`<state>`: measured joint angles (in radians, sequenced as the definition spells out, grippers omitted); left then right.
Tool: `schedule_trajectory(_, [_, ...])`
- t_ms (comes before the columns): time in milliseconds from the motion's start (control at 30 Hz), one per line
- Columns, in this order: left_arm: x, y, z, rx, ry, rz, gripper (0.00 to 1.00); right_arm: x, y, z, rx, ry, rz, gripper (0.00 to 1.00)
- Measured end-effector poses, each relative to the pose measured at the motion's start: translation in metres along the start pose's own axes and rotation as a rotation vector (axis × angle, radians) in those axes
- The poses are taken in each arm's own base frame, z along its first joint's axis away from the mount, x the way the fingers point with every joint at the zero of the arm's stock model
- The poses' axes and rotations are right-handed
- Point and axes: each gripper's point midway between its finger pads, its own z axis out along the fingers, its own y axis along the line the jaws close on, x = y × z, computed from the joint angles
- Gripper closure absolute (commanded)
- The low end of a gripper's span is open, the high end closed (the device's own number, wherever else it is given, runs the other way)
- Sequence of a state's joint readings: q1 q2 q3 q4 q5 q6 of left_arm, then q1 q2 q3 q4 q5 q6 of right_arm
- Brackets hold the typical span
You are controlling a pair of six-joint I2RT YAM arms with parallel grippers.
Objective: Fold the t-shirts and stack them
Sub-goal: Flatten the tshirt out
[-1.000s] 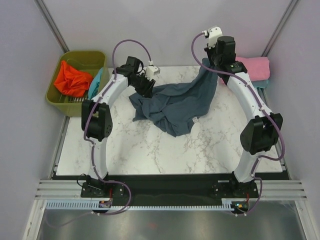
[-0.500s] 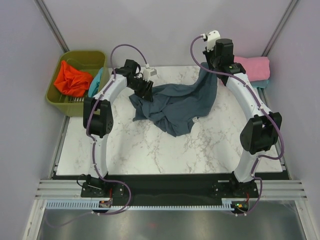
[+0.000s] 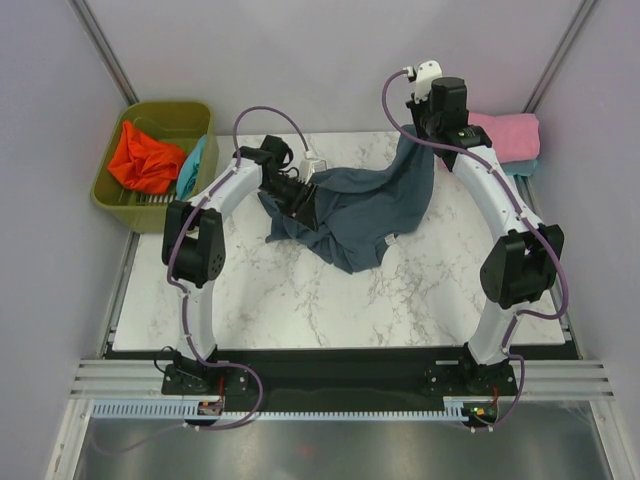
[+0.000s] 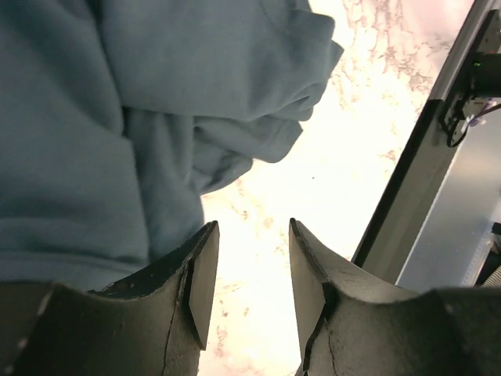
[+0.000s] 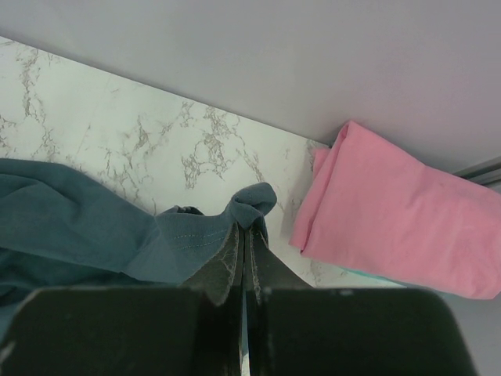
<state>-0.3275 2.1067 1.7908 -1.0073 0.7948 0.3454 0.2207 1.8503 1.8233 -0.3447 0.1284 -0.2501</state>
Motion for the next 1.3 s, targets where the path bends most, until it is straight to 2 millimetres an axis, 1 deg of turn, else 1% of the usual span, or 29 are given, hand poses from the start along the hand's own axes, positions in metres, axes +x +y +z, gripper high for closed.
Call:
schedule_trajectory(67, [-0.001,-0.005,0.003,0.008,0.002,-0.004,0.49,0.000,0.000,0.000,0.000,-0.001,0.001,1.00])
schedule_trajectory(167, [-0.009,-0.001,0.000,-0.028,-0.013,0.011,0.46,0.000,0.000,0.000,0.000,-0.001,0.002,1.00])
schedule_trajectory(267, [-0.028,0.009,-0.014,-0.088,-0.059,0.040,0.45,0.000,0.000,0.000,0.000,-0.001,0.004,1.00])
schedule_trajectory(300, [-0.035,0.013,-0.021,-0.107,-0.083,0.047,0.39,0.000,0.000,0.000,0.000,-0.001,0.004,1.00])
schedule_trajectory(367, [-0.046,0.025,-0.035,-0.151,-0.122,0.048,0.39,0.000,0.000,0.000,0.001,-0.001,0.004,1.00])
schedule_trajectory(433, [-0.054,0.042,-0.051,-0.213,-0.159,0.038,0.39,0.000,0.000,0.000,0.001,-0.001,0.004,1.00])
schedule_trajectory(533, [-0.056,0.068,-0.067,-0.294,-0.183,0.015,0.39,0.000,0.000,0.000,0.001,-0.001,0.004,1.00])
schedule_trajectory(600, [-0.053,0.084,-0.069,-0.326,-0.178,-0.003,0.39,0.000,0.000,-0.001,0.001,-0.001,0.004,1.00])
schedule_trajectory(667, [-0.046,0.095,-0.061,-0.329,-0.155,-0.027,0.39,0.000,0.000,-0.001,0.000,-0.001,0.004,1.00])
schedule_trajectory(733, [-0.037,0.102,-0.047,-0.311,-0.124,-0.051,0.40,0.000,0.000,0.000,0.000,0.000,0.003,1.00])
schedule_trajectory(867, [-0.020,0.106,-0.023,-0.261,-0.065,-0.096,0.41,0.001,0.000,0.000,0.000,0.001,0.003,1.00])
schedule_trajectory(1000, [-0.008,0.094,-0.011,-0.203,-0.037,-0.124,0.41,0.001,0.000,0.000,0.000,0.001,0.003,1.00])
schedule_trajectory(1100, [0.004,0.082,-0.001,-0.155,-0.014,-0.151,0.41,0.001,0.000,0.000,-0.001,0.001,0.004,1.00])
schedule_trajectory(1300, [0.032,0.045,0.023,-0.080,0.064,-0.185,0.42,0.000,0.000,0.000,-0.001,0.000,0.005,1.00])
